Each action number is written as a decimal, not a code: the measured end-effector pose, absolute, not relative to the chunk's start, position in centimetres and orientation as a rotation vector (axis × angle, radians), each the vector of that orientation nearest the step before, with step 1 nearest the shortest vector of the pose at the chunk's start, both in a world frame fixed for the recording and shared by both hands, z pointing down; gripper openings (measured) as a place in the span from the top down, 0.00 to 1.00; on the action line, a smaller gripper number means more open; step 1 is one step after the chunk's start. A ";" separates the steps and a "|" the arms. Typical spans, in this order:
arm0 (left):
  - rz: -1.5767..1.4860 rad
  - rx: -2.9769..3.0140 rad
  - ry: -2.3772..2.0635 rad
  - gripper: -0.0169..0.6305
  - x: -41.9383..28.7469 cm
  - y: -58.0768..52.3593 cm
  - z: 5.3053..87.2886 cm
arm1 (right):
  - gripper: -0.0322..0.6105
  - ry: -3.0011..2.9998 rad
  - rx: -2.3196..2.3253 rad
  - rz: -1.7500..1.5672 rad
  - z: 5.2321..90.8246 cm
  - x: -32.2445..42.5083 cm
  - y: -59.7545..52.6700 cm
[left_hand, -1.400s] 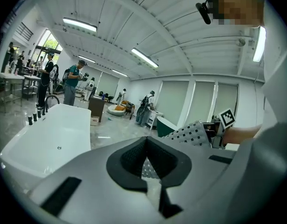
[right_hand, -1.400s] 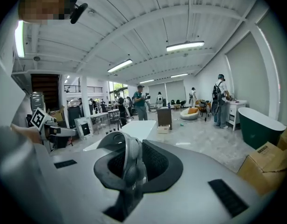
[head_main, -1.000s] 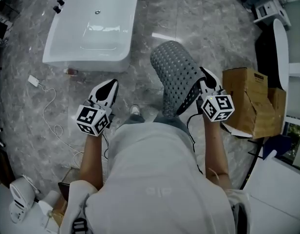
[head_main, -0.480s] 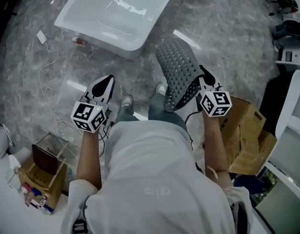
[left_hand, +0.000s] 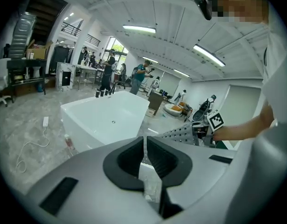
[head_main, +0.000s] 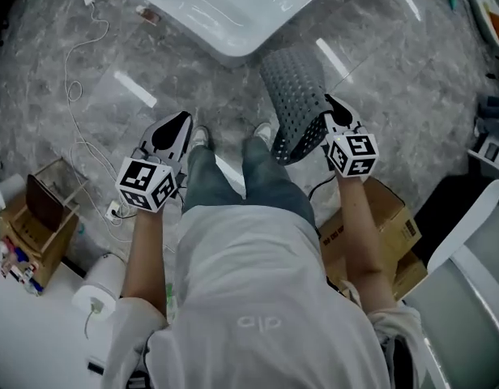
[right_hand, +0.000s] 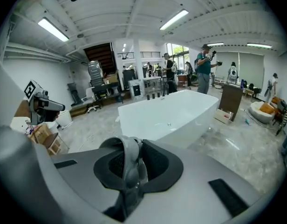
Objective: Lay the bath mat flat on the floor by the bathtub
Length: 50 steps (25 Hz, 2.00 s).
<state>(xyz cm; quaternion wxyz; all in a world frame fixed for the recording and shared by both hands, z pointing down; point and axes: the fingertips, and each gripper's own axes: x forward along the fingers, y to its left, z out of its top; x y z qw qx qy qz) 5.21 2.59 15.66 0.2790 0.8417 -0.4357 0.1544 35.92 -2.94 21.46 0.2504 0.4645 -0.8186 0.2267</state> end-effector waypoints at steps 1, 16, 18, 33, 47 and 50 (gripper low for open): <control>0.420 2.242 -1.174 0.95 5.4 2.9 16.6 | 0.88 -2.232 1.228 0.616 22.6 35.5 -3.3; 0.436 2.029 -1.254 0.80 1.8 6.0 32.1 | 0.87 -2.202 0.875 0.639 42.0 26.1 -3.5; 0.427 1.996 -1.267 0.79 0.6 6.2 34.5 | 0.87 -2.198 0.864 0.662 44.9 24.7 -3.4; 0.465 1.920 -1.140 0.67 -3.8 7.9 53.9 | 0.87 -2.128 0.893 0.794 64.9 16.5 -2.2; 0.528 1.869 -0.913 0.52 -4.4 6.2 72.9 | 0.84 -2.090 1.037 1.008 77.5 10.7 -4.7; 0.535 1.886 -0.842 0.48 -2.9 5.8 75.7 | 0.84 -2.079 1.053 1.036 78.6 10.2 -4.2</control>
